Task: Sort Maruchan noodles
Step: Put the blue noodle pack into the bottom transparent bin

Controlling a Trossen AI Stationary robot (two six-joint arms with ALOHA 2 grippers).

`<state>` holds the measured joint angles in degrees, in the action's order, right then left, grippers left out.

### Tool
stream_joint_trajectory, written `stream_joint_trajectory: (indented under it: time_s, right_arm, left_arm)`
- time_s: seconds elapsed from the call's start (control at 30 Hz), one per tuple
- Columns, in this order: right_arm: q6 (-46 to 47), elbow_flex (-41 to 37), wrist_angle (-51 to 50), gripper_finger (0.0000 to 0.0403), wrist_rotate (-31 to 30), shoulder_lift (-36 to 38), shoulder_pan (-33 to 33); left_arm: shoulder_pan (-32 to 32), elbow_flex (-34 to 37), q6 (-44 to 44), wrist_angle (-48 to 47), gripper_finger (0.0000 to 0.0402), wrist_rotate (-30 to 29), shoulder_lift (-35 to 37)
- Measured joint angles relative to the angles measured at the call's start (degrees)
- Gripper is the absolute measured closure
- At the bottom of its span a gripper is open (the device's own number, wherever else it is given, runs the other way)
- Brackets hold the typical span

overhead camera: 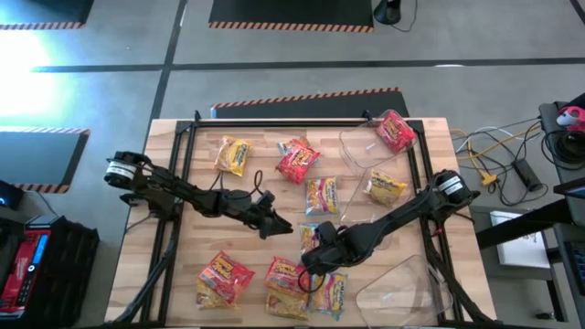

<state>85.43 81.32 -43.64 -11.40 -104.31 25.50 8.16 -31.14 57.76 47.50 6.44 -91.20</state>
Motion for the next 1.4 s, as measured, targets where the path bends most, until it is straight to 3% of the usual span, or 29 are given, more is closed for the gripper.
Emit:
stream_joint_trajectory:
  time_s: [1.0,1.4]
  right_arm:
    - [-10.16,-2.12,-0.5,0.0264,-3.68,0.17,0.0]
    - [-11.75,-3.47,4.59,0.0264,-3.34,-1.85,0.0]
  left_arm:
    - [5.51,-0.02,4.24,16.68,0.0216,-2.95,0.23]
    - [5.51,-0.02,4.26,16.93,0.0216,-1.0,2.03]
